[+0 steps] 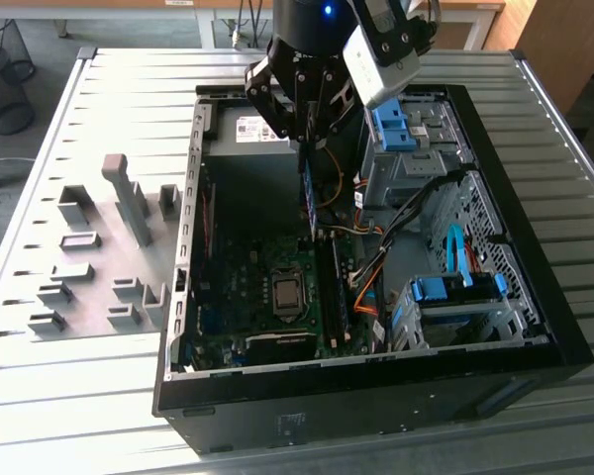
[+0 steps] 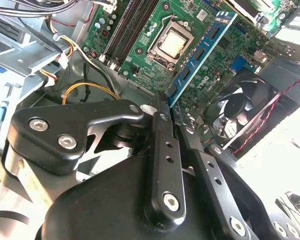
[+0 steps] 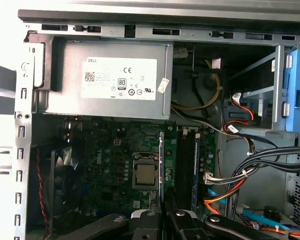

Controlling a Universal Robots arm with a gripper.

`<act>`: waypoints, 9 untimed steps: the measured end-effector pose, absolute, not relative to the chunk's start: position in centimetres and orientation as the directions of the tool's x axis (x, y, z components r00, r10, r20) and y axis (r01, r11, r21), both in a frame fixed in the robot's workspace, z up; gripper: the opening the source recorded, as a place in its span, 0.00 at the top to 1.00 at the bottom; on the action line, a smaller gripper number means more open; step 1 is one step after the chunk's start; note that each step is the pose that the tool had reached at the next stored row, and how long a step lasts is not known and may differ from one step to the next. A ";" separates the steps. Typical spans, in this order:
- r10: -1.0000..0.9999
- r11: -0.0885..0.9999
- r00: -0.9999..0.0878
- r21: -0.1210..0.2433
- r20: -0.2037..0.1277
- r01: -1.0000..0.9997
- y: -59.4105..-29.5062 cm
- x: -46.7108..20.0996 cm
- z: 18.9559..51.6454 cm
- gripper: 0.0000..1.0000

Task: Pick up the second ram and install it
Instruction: 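Insert the second ram into the second slot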

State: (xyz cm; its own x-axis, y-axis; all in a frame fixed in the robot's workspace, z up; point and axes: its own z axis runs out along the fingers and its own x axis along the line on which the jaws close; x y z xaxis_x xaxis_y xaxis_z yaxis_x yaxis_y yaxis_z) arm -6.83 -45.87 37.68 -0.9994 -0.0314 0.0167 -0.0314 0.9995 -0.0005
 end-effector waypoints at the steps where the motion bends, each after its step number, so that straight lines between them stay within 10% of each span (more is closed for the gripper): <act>1: -0.031 1.000 -0.999 -0.001 0.017 -0.031 -45.9 -6.8 37.7 0.86; 9: -0.008 1.000 -1.000 -0.001 0.017 -0.008 -45.9 -6.8 37.7 0.86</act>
